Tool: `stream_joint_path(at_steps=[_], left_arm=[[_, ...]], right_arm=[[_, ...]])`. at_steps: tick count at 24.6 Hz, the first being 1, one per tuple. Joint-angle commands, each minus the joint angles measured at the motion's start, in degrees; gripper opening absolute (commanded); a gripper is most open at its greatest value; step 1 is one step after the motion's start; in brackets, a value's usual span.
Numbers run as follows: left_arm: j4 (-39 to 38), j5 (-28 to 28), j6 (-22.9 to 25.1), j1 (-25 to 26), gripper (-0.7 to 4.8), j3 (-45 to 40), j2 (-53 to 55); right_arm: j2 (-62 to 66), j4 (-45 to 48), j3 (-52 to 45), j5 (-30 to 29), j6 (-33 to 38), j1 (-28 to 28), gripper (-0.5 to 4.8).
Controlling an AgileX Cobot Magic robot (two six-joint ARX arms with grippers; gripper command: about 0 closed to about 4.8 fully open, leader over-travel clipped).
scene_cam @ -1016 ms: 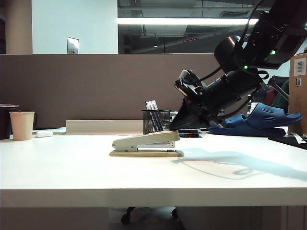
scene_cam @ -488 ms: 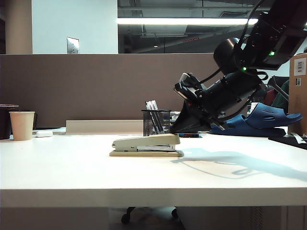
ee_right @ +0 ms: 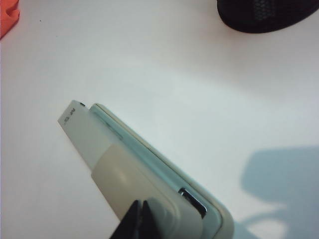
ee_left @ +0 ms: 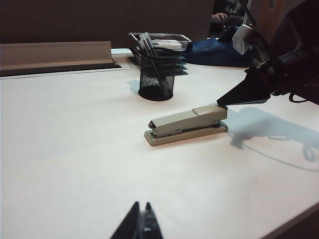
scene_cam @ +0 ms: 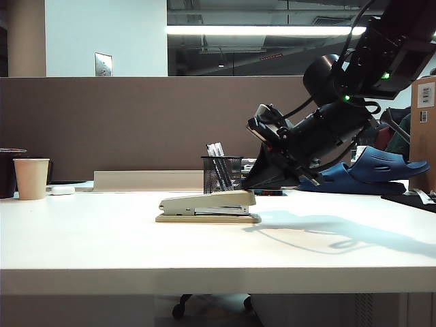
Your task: Press the stapler down.
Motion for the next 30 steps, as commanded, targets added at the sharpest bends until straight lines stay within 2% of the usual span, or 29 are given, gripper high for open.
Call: stream_joint_path(at_steps=[1, 14, 24, 26, 27, 30], left_arm=[[0.6, 0.0, 0.3, 0.0, -0.06, 0.1, 0.0], [0.6, -0.1, 0.3, 0.0, -0.06, 0.1, 0.0], [0.6, -0.3, 0.3, 0.0, -0.06, 0.1, 0.0], [0.6, -1.7, 0.3, 0.0, -0.06, 0.1, 0.0], [0.8, -3.7, 0.3, 0.0, -0.06, 0.1, 0.0], [0.8, -8.1, 0.3, 0.0, -0.06, 0.1, 0.0]], right_arm=[[0.5, -2.9, -0.2, 1.5, 0.0, 0.0, -0.09], [0.0, -2.7, 0.6, 0.2, 0.0, 0.0, -0.09], [-1.7, -5.9, 8.9, -1.2, -0.2, 0.0, -0.09], [-3.7, -5.8, 9.7, -0.7, -2.7, 0.0, -0.09], [-5.7, -5.9, 9.9, 1.2, -5.2, -0.1, -0.09], [-10.6, -5.9, 9.9, 5.7, -6.7, -0.9, -0.09]])
